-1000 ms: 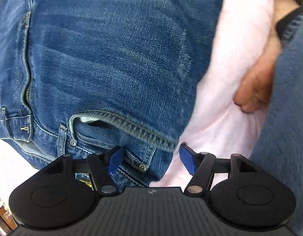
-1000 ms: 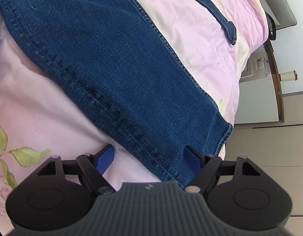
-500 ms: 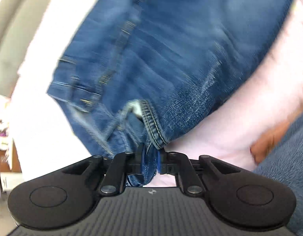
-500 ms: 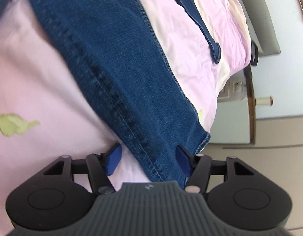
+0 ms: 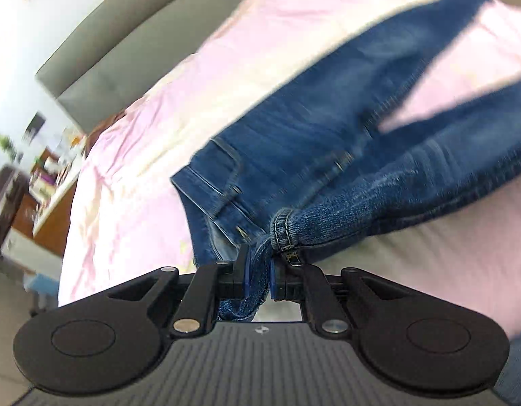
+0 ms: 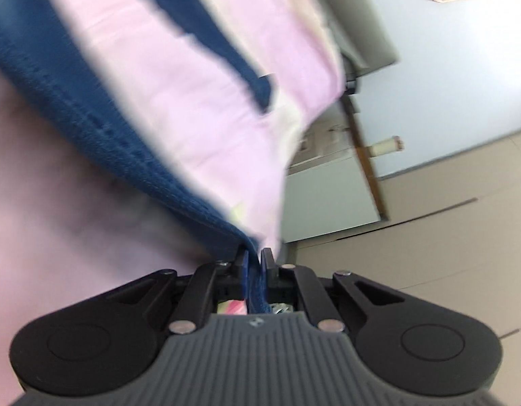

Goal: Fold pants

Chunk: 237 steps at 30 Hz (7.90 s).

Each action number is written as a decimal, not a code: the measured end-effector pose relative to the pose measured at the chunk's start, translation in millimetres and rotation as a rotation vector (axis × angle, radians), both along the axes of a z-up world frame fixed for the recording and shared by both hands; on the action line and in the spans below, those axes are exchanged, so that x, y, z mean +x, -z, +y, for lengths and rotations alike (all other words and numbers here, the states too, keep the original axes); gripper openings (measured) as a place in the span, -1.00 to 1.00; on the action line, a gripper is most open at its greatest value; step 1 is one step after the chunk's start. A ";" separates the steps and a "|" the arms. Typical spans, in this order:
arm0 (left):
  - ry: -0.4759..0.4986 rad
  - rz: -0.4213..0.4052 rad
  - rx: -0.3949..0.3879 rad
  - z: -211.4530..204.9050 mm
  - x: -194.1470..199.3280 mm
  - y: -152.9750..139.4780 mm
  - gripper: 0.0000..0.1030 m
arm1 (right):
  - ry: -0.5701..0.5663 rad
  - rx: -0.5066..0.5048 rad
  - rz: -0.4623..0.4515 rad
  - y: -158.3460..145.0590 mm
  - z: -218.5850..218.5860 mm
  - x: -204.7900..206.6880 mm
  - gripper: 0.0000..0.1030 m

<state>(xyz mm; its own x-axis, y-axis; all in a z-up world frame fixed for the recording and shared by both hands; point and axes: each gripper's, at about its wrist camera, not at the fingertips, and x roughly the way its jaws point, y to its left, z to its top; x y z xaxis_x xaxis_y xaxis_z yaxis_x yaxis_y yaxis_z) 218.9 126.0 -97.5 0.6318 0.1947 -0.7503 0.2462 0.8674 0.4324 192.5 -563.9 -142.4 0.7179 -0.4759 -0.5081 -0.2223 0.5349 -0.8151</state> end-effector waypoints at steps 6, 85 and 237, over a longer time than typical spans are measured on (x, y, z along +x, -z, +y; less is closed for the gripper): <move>-0.146 0.014 -0.082 21.9 58.2 -36.9 -0.77 | 0.091 -0.021 -0.108 -58.0 -3.8 99.9 -1.00; -0.327 0.258 -0.076 52.2 300.5 77.4 -0.75 | -0.128 -0.324 0.327 108.2 170.5 481.0 -1.00; -0.215 0.068 -0.529 -121.4 66.8 56.8 0.02 | 0.372 1.047 -0.021 31.4 105.4 189.7 -0.56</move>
<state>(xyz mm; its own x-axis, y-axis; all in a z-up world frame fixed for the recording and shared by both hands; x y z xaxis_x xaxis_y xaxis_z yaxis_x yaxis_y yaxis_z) 285.6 4.5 -154.3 0.5666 -0.0990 -0.8180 0.0523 0.9951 -0.0843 382.2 -458.5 -173.8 0.6329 -0.0065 -0.7742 0.1040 0.9916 0.0767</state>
